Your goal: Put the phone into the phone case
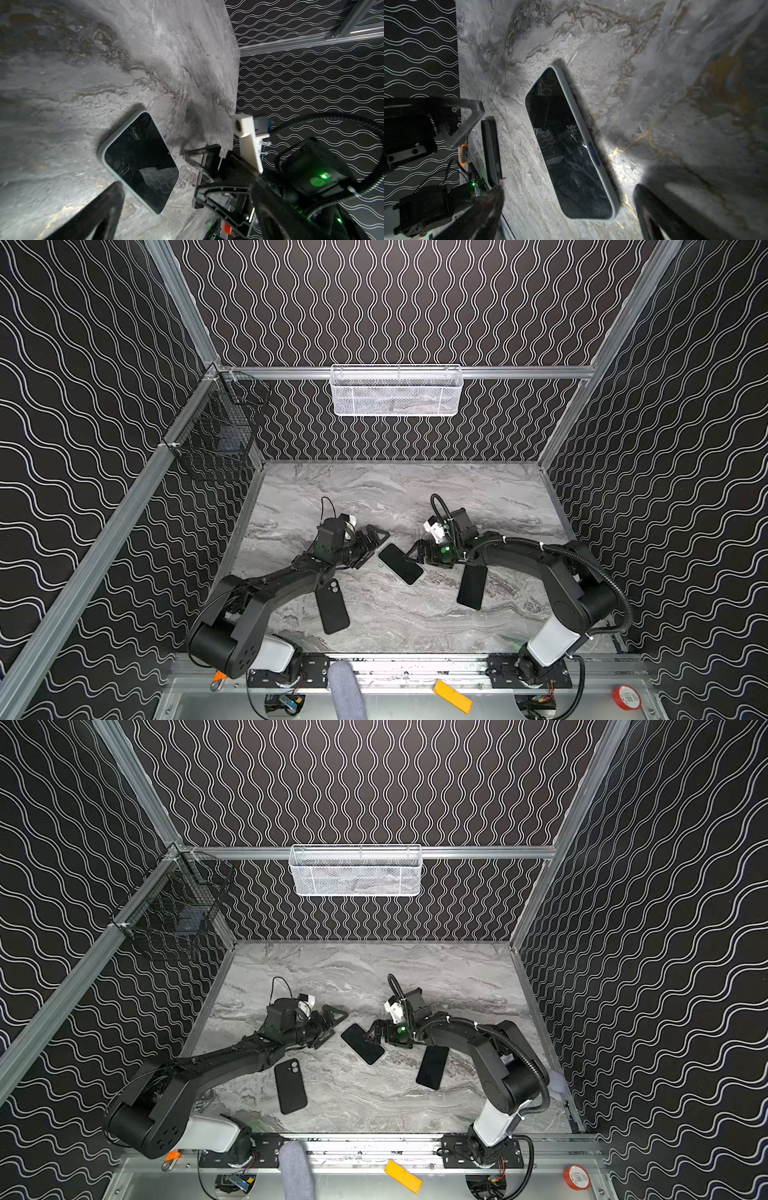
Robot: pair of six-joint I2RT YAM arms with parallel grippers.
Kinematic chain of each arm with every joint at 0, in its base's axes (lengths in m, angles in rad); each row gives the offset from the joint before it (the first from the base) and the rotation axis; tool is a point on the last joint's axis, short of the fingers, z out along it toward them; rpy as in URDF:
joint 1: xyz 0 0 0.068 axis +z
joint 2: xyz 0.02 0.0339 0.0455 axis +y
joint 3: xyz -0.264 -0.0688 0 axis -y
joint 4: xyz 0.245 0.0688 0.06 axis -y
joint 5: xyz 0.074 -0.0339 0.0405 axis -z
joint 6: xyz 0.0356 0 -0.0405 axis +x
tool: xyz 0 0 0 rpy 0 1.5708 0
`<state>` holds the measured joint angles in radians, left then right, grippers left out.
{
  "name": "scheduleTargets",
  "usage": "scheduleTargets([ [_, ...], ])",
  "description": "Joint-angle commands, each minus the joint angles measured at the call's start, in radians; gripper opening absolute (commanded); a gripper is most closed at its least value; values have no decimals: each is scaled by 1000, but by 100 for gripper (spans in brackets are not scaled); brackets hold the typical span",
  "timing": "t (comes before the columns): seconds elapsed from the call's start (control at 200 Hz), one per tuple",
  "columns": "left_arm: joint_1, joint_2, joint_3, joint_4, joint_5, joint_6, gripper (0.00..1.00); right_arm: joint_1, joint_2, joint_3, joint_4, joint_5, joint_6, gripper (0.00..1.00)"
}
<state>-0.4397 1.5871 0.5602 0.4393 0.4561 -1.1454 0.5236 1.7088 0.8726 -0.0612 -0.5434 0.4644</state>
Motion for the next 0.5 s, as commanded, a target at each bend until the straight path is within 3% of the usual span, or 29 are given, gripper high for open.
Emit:
scheduleTargets([
  [0.0,-9,21,-25,119,-20,-52,98,4,9,-13,59,-32,27,99],
  [0.275,-26,43,-75,154,-51,-88,98,11,21,-21,79,-32,35,99],
  [0.495,-58,210,-94,403,-33,-168,98,37,25,-42,101,-31,51,99],
])
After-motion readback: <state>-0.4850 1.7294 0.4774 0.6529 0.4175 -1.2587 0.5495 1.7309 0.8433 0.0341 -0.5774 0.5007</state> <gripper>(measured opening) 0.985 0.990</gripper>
